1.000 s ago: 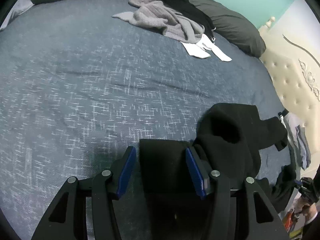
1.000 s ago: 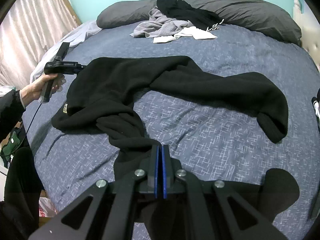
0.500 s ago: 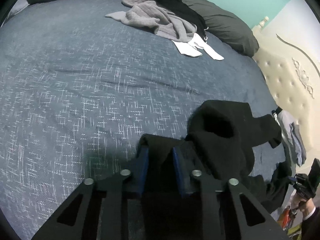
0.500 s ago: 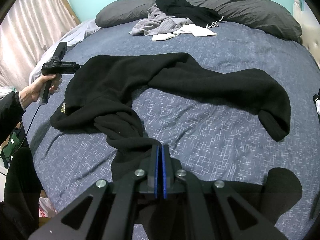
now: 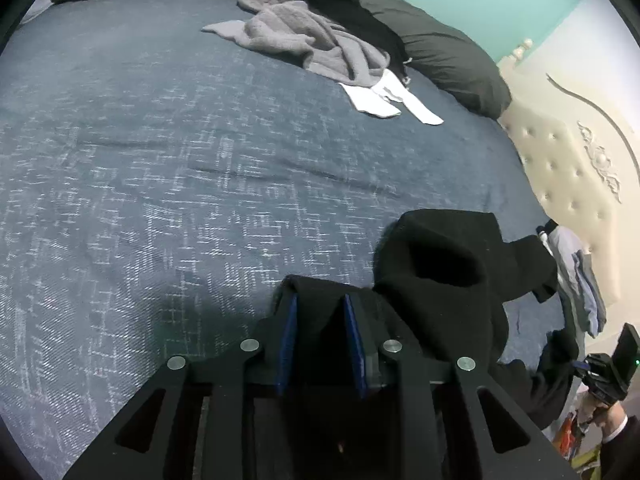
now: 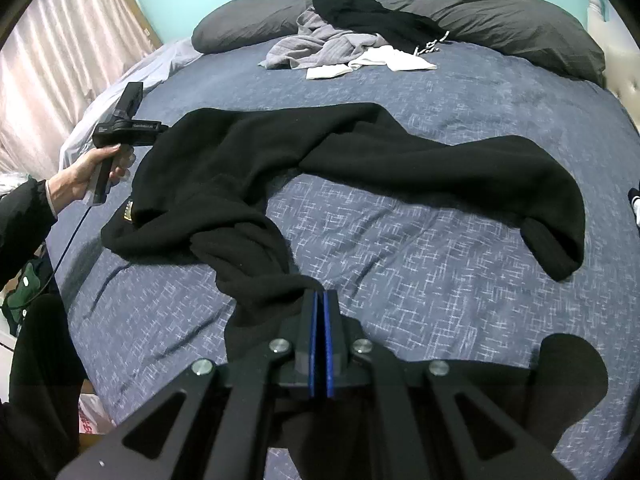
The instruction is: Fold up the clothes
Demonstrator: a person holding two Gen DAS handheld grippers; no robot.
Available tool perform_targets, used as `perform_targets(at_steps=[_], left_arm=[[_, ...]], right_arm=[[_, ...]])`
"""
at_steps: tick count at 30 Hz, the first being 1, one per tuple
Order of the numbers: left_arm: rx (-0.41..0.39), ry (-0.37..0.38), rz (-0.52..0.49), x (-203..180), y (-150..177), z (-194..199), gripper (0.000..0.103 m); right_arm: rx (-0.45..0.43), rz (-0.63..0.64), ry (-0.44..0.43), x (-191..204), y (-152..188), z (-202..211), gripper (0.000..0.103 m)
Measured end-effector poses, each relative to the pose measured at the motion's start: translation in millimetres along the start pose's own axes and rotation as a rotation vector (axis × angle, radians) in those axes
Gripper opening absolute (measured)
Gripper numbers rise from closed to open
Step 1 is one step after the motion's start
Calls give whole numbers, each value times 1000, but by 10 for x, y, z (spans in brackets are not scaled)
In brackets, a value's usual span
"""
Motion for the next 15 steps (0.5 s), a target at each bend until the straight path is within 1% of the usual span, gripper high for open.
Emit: perform_targets(at_steps=[1, 2, 3, 6, 12, 15], left_arm=[[-2, 5, -2, 1, 6, 11, 25], [-7, 6, 0, 4, 11, 37, 22], [-12, 5, 3, 8, 15, 66, 15], [-46, 1, 15, 1, 26, 215, 7], [-132, -27, 25, -91, -44, 666, 3], [-182, -37, 51, -113, -137, 924, 1]], right_arm=[[1, -3, 1, -11, -1, -4, 3], [1, -6, 2, -19, -3, -11, 3], [1, -9, 2, -28, -6, -18, 3], [-1, -11, -1, -20, -7, -31, 3], [-6, -5, 2, 27, -9, 1, 3], [-15, -2, 5, 52, -12, 42, 3]])
Point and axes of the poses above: each gripper's, at about its wrist camera, not at the fingertips, and z roughly against the way its jaws point, x to its left, y to its underside, the point moved 4 cm from there along -z, roughly the way its jaws point, and after that the axes turned 15 degrees about x, right-handed, at the moved point
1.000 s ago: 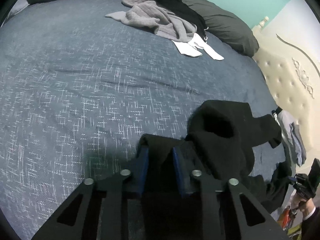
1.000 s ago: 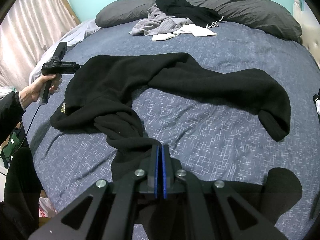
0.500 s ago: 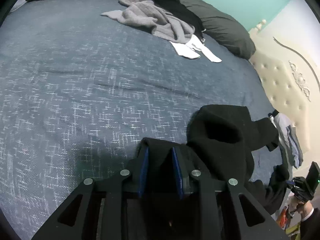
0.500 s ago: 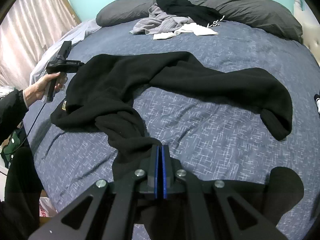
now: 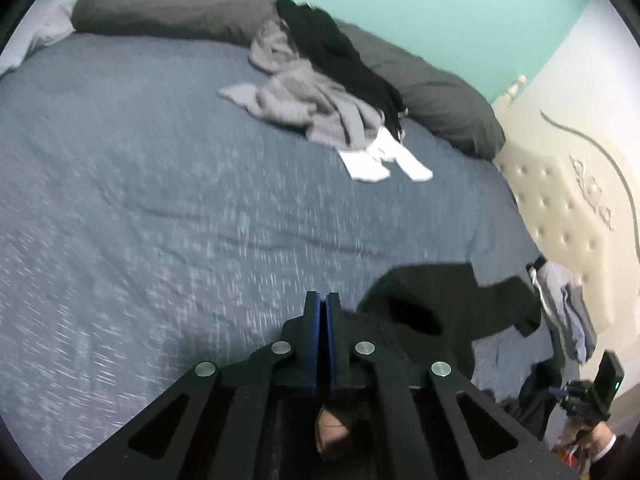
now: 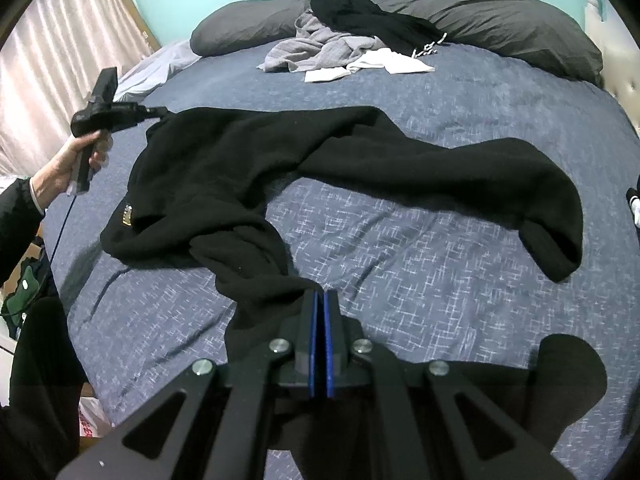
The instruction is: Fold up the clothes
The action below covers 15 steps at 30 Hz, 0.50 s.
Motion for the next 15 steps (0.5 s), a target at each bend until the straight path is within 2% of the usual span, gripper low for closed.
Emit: perform_targets(at_steps=[9, 12, 15], left_arm=[[-73, -60, 55, -38, -639, 282, 1], [-20, -76, 92, -4, -804, 131, 1], [103, -142, 134, 116, -766, -231, 2]], right_arm=[[-38, 58, 10, 90, -37, 95, 3], [-32, 83, 22, 122, -64, 63, 3], [4, 96, 41, 143, -66, -61, 3]])
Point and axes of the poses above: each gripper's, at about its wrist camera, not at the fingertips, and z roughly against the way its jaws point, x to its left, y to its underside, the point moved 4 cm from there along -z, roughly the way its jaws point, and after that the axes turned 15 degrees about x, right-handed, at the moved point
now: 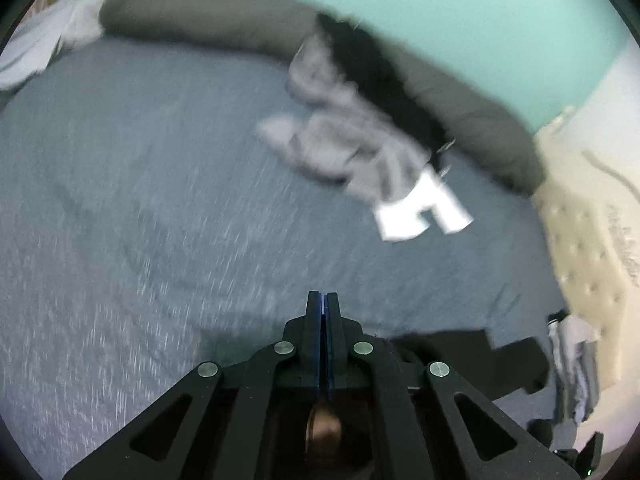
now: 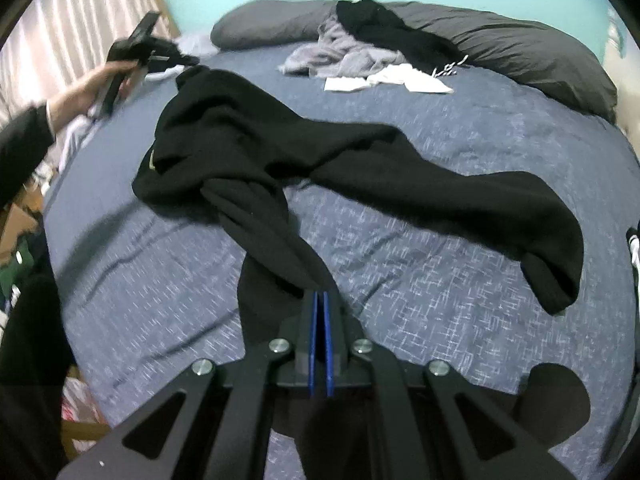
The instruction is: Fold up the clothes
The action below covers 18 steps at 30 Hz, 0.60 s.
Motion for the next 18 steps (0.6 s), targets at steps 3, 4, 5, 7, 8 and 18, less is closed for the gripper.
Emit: perform_targets(at_steps=[3, 4, 5, 7, 8, 18], left_arm=[[27, -5, 3, 104, 102, -113, 19], [28, 2, 9, 163, 156, -106, 27], [29, 12, 7, 215, 212, -74, 35], [25, 15, -5, 305, 336, 17, 37], [25, 18, -26, 317, 425, 62, 38], [178, 28, -231, 417, 1636, -39, 50]], right_arm=[[18, -18, -3, -28, 11, -91, 3], [21, -23, -6, -38, 22, -111, 3], [25, -27, -9, -45, 37, -127, 3], [32, -30, -11, -52, 60, -148, 3], [35, -31, -12, -53, 67, -153, 3], [28, -73, -15, -27, 47, -135, 3]])
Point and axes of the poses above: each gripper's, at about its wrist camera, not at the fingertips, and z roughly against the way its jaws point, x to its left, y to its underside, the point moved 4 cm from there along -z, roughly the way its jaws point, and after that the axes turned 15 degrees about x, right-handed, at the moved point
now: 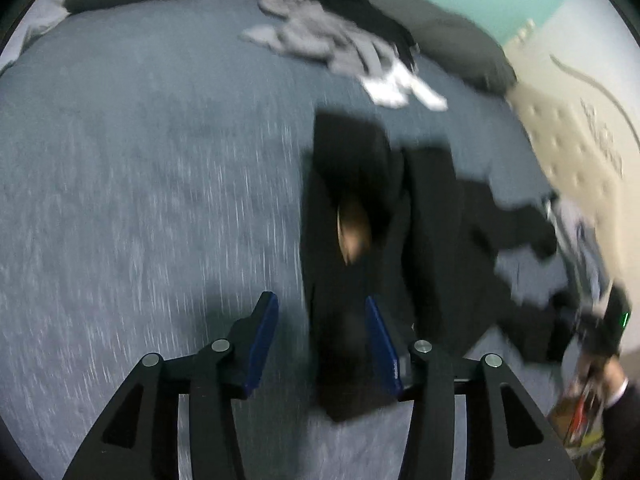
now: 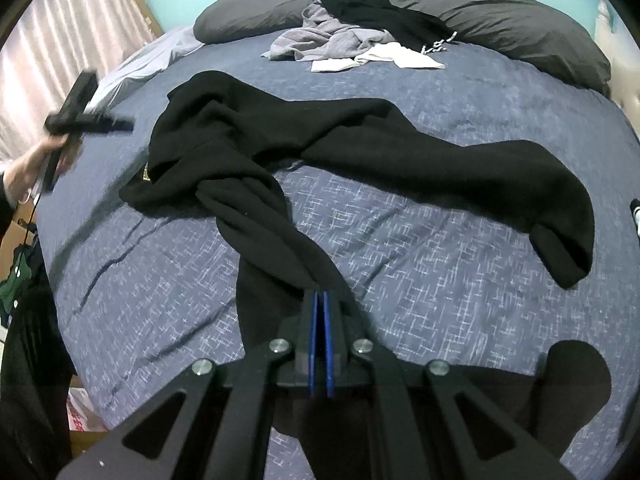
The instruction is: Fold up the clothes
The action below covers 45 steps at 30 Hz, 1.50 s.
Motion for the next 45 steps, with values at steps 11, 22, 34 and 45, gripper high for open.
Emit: perform_targets(at_steps=[11, 22, 34, 45], left_arm=[[101, 46, -40, -107, 556, -497, 51], [63, 67, -102, -318, 541, -553, 20], [-157, 122, -30, -310, 9, 580, 4], [-212, 61, 101, -178, -811, 875, 4]], right_arm=[[12, 7, 18, 108, 8, 39, 3], [17, 8, 15, 105, 6, 11, 3], [-41, 67, 32, 210, -8, 249, 3], [17, 170, 10, 426, 157, 165, 3]])
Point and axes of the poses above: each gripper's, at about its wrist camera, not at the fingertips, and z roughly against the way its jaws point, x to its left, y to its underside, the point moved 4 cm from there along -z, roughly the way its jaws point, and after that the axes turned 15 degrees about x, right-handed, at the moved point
